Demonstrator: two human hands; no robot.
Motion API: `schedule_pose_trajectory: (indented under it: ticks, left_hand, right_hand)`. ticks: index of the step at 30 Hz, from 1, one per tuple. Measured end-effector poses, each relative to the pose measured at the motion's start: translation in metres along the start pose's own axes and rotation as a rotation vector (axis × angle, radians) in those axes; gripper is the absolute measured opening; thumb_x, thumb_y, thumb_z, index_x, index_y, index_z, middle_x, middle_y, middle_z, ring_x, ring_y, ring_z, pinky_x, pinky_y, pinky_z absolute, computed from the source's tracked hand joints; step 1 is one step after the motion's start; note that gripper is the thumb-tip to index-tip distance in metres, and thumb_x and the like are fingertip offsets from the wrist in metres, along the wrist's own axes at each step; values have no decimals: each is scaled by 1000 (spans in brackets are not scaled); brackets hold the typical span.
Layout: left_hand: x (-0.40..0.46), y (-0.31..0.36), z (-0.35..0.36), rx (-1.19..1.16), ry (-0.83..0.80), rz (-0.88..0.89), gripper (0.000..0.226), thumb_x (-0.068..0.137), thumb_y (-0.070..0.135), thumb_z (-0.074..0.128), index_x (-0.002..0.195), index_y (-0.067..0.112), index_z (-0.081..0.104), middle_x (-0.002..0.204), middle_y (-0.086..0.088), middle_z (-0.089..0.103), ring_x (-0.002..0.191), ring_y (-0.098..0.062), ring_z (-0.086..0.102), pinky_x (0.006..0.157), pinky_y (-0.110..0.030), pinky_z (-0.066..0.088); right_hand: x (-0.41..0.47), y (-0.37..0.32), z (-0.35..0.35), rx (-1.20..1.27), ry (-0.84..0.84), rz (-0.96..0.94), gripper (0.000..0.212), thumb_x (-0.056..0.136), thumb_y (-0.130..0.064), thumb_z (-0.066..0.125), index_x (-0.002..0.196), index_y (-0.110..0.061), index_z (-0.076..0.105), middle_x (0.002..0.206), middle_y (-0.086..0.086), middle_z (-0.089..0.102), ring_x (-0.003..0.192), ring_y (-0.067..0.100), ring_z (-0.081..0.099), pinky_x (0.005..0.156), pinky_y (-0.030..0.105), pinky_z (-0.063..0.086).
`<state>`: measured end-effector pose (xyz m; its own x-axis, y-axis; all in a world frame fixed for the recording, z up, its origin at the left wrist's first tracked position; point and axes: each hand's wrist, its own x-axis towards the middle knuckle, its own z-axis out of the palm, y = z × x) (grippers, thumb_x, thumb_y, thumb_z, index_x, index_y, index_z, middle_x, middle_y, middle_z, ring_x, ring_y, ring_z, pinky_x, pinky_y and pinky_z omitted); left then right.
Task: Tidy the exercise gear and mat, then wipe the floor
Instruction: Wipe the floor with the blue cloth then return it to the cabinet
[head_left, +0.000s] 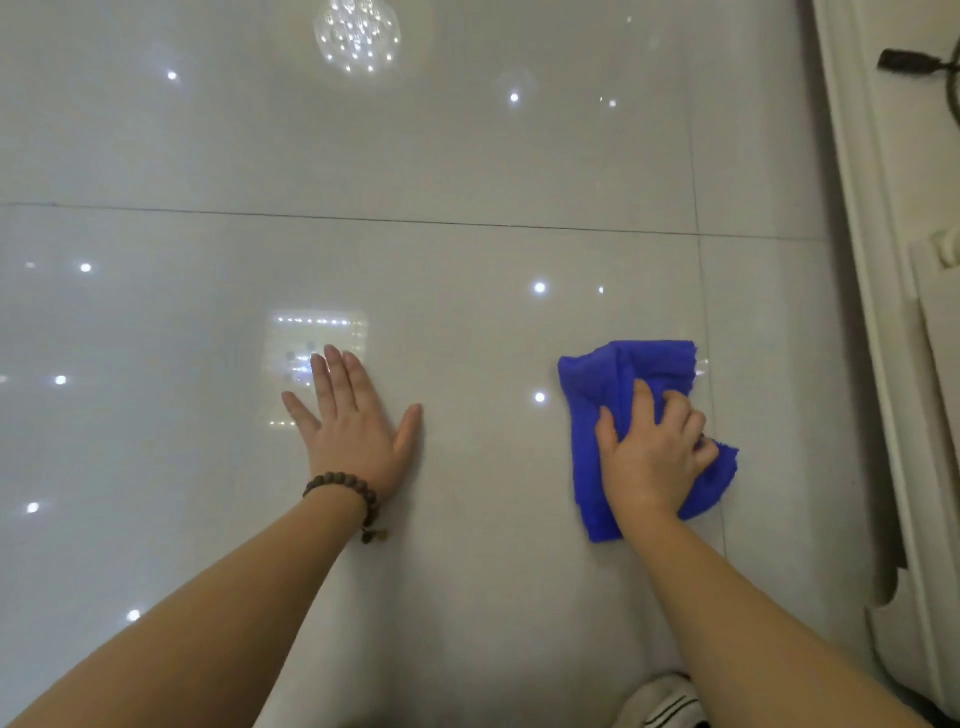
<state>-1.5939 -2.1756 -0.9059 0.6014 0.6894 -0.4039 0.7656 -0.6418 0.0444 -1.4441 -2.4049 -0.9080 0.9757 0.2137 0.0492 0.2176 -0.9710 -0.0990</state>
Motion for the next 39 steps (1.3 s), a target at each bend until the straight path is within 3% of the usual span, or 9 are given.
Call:
schedule_pose_trajectory:
  ticks: [4, 9, 14, 19, 24, 28, 33, 39]
  left_hand:
    - [-31, 7, -40, -46, -99, -37, 84, 91, 62, 7, 151, 6, -10, 160, -12, -14, 147, -24, -16, 118, -54, -2]
    - [-111, 20, -132, -37, -130, 3, 84, 85, 63, -9, 152, 14, -11, 160, -9, -17, 145, -22, -22, 118, -48, -7]
    - [-182, 30, -263, -42, -69, 52, 81, 82, 63, -10, 153, 23, -6, 161, -5, -10, 147, -20, -17, 120, -47, -4]
    - [-232, 31, -428, -181, 46, -15, 77, 88, 60, 6, 153, 21, 13, 157, -7, 25, 145, -23, 20, 118, -46, 15]
    - [-283, 25, -576, -156, 121, 38, 82, 84, 61, 2, 152, 18, 19, 155, -9, 28, 145, -24, 21, 117, -48, 17]
    - [-323, 7, -667, -177, 248, 95, 76, 89, 59, 13, 150, 17, 27, 153, -12, 34, 143, -28, 24, 115, -51, 20]
    - [-349, -14, -730, -186, 332, 147, 75, 89, 58, 14, 150, 17, 29, 153, -12, 34, 143, -28, 25, 114, -51, 20]
    - [-332, -20, -760, -140, 300, 174, 67, 95, 54, 19, 153, 20, 19, 157, -9, 25, 147, -24, 15, 117, -49, 14]
  right_hand:
    - [12, -3, -29, 57, -166, -42, 33, 87, -27, 63, 115, -9, 59, 108, 20, 53, 99, 36, 50, 78, 48, 36]
    - [-2, -13, -124, 163, -217, -105, 34, 88, -26, 63, 117, -9, 59, 110, 18, 54, 101, 36, 50, 79, 49, 38]
    - [-14, -26, -268, 234, -229, -151, 32, 90, -30, 58, 116, -12, 56, 109, 12, 54, 98, 31, 52, 81, 48, 41]
    - [-9, -56, -436, 283, -179, -191, 33, 88, -27, 62, 116, -10, 58, 106, 13, 56, 94, 32, 54, 80, 49, 43]
    - [0, -88, -601, 278, -124, -275, 36, 88, -28, 61, 120, -11, 57, 108, 13, 55, 97, 31, 53, 84, 49, 42]
    - [-1, -109, -702, 265, -48, -301, 37, 88, -26, 64, 121, -10, 58, 108, 13, 56, 96, 32, 54, 82, 49, 42]
    - [-5, -134, -773, 258, 74, -275, 37, 85, -24, 68, 117, -10, 60, 106, 13, 58, 94, 33, 56, 81, 48, 44]
    - [6, -161, -806, 309, 73, -152, 32, 91, -31, 57, 117, -13, 56, 110, 9, 54, 100, 27, 53, 85, 47, 42]
